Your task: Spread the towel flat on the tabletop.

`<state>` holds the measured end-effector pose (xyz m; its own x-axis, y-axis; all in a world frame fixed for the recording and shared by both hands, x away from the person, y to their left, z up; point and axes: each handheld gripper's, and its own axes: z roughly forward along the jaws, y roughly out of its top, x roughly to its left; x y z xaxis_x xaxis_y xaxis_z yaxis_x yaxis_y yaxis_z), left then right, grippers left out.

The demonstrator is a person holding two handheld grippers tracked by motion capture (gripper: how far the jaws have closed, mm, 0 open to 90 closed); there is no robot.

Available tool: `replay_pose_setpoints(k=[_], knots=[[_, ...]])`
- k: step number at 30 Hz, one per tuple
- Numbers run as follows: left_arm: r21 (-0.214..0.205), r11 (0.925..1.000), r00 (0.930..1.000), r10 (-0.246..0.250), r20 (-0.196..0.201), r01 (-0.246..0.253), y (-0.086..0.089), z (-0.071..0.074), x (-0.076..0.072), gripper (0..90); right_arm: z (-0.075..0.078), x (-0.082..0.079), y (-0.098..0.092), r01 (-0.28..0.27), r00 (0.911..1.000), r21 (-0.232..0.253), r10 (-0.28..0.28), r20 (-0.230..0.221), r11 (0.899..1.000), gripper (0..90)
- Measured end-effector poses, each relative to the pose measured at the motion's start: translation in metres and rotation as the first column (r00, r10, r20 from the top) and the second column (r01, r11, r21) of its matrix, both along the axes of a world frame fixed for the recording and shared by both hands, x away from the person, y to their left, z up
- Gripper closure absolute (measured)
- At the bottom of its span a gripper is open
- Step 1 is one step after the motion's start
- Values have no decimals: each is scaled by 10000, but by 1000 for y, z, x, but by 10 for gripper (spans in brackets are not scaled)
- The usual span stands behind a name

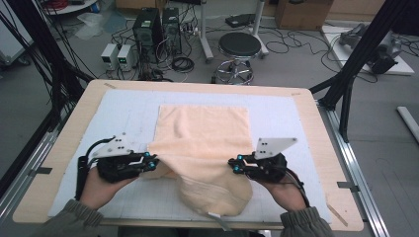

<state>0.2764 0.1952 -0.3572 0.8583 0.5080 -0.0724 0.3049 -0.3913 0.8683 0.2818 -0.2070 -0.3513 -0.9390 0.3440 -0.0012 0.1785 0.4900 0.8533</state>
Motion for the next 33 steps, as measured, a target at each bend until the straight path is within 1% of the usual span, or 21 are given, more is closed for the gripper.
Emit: replay_pose_setpoints(k=[1,2,4,5,7,9,11,13,14,16,17,18,19,21,22,24,25,26,29,32,33], knots=[[110,9997,9995,206,-244,-203,-4,-11,11,835,-8,6,1,161,9997,-164,-164,-175,9997,861],[194,9991,9985,376,-387,-368,-7,-18,19,834,-22,18,2,353,9987,-398,-367,-359,9986,860],[439,9976,9981,546,-288,-533,-14,-28,34,828,-40,35,5,683,9953,-993,-746,-613,9927,858],[508,9963,9972,703,-267,-689,-18,-31,42,828,-47,42,6,853,9937,-1124,-927,-625,9900,857],[660,9930,9946,996,-278,-976,-23,-38,56,824,-55,53,5,1056,9895,-1161,-1159,-858,9876,853],[796,9876,9893,1390,-435,-1352,-25,-45,68,799,-60,65,3,1356,9868,-1040,-1437,-747,9853,844],[766,9819,9813,1787,-716,-1732,-22,-51,76,717,-61,72,-2,1691,9809,-727,-1751,-851,9829,804],[520,9780,9747,2062,-861,-2022,-15,-51,79,634,-60,73,-6,1879,9779,-474,-1914,-844,9810,735],[309,9764,9727,2155,-862,-2136,-11,-48,77,601,-58,71,-9,1915,9770,-383,-1942,-879,9808,722],[173,9770,9752,2133,-592,-2126,-3,-42,73,577,-52,64,-13,1908,9791,-286,-1923,-658,9812,702],[-6,9765,9751,2152,-529,-2155,-1,-39,70,566,-48,60,-15,1888,9803,-247,-1899,-541,9817,694],[-70,9782,9772,2069,-477,-2074,1,-35,66,552,-45,56,-17,1929,9799,-183,-1935,-483,9811,688],[-38,9817,9812,1899,-343,-1902,3,-32,61,550,-41,52,-20,1817,9826,-22,-1817,-396,9833,687],[-51,9851,9849,1721,-172,-1722,7,-27,50,548,-36,41,-23,1702,9852,162,-1698,-231,9853,686],[-197,9875,9876,1563,-148,-1566,8,-26,44,542,-34,35,-24,1625,9866,230,-1621,-170,9864,687],[-299,9906,9910,1336,37,-1334,10,-25,33,542,-34,22,-24,1279,9917,290,-1275,-153,9914,686],[-501,9918,9931,1173,-67,-1175,10,-27,26,543,-34,18,-24,1173,9931,221,-1170,-123,9929,682],[-552,9941,9956,931,-134,-937,10,-29,22,545,-37,13,-23,1049,9944,114,-1048,-104,9944,672],[-458,9975,9980,521,-349,-536,3,-39,13,549,-47,5,-19,842,9961,-108,-844,-263,9964,641],[33,9996,9986,290,-450,-289,-6,-52,13,528,-59,3,-16,961,9943,-301,-974,-429,9949,571],[393,9990,9987,215,-468,-197,-10,-56,15,513,-63,4,-15,1055,9934,-411,-1071,-400,9936,563]])
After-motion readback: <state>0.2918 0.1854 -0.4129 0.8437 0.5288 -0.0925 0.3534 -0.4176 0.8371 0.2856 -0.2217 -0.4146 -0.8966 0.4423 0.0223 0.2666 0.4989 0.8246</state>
